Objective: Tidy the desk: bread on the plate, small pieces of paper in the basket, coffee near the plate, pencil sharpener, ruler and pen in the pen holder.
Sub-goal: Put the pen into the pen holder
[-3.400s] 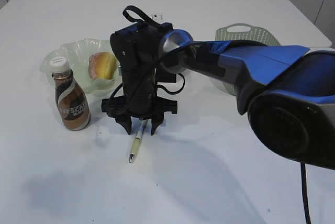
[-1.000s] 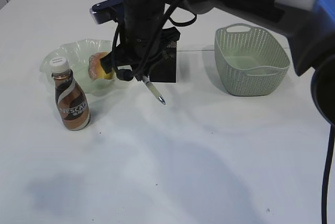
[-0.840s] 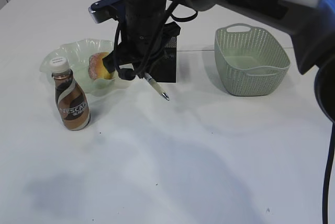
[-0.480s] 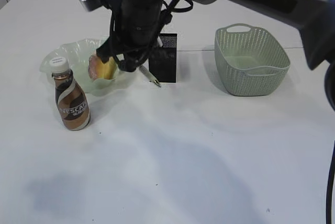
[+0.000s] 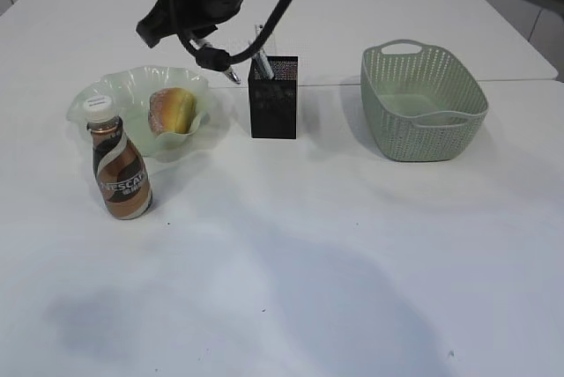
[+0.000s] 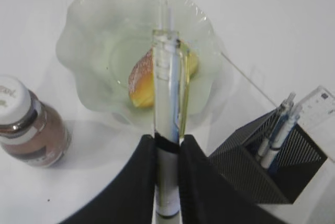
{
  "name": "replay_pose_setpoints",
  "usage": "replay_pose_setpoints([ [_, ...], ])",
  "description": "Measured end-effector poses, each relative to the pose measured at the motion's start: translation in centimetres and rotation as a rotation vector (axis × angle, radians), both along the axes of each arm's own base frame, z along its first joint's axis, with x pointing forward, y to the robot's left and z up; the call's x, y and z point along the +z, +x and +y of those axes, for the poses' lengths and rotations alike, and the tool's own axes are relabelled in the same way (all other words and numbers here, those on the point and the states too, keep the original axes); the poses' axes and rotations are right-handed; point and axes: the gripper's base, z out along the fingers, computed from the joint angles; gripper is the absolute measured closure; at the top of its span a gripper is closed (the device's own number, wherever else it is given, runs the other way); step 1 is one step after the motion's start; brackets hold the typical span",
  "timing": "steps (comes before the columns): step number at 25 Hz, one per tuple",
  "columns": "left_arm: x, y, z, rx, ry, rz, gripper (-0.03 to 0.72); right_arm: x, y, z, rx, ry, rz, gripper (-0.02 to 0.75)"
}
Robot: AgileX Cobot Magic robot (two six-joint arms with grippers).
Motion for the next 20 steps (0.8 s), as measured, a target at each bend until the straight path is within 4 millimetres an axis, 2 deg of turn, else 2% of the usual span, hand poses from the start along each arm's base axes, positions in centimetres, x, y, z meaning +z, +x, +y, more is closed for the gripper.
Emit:
replay_pose_setpoints([
  [5,0.1,0.1,0.0,-0.002,-0.004,-0.014,0.389,-1.0,0.0,0.3,0.033,0.058,-0.086,0.634],
  [11,0.2,0.3,-0.1,-0.005,-0.010,-0.032,0.390,-0.8,-1.7,-0.8,0.076,0.156,-0.219,0.634],
  [13,0.2,0.3,-0.1,-0.007,-0.012,-0.041,0.390,-0.2,-2.8,-2.3,0.088,0.228,-0.315,0.634],
  [15,0.2,0.4,-0.2,-0.008,-0.015,-0.049,0.390,-0.2,-2.8,-2.3,0.088,0.228,-0.315,0.634],
  [16,0.3,0.4,-0.2,-0.009,-0.017,-0.056,0.390,-0.4,-2.8,-4.2,0.066,0.280,-0.373,0.634],
  [18,0.3,0.5,-0.2,-0.011,-0.021,-0.065,0.390,-0.4,-2.7,-4.5,0.059,0.288,-0.377,0.634],
  [19,0.3,0.5,-0.2,-0.011,-0.024,-0.066,0.391,-1.1,-1.9,-5.9,0.016,0.301,-0.373,0.634],
  [20,0.3,0.5,-0.3,-0.012,-0.026,-0.068,0.394,-1.1,-1.9,-5.9,0.016,0.301,-0.373,0.634],
])
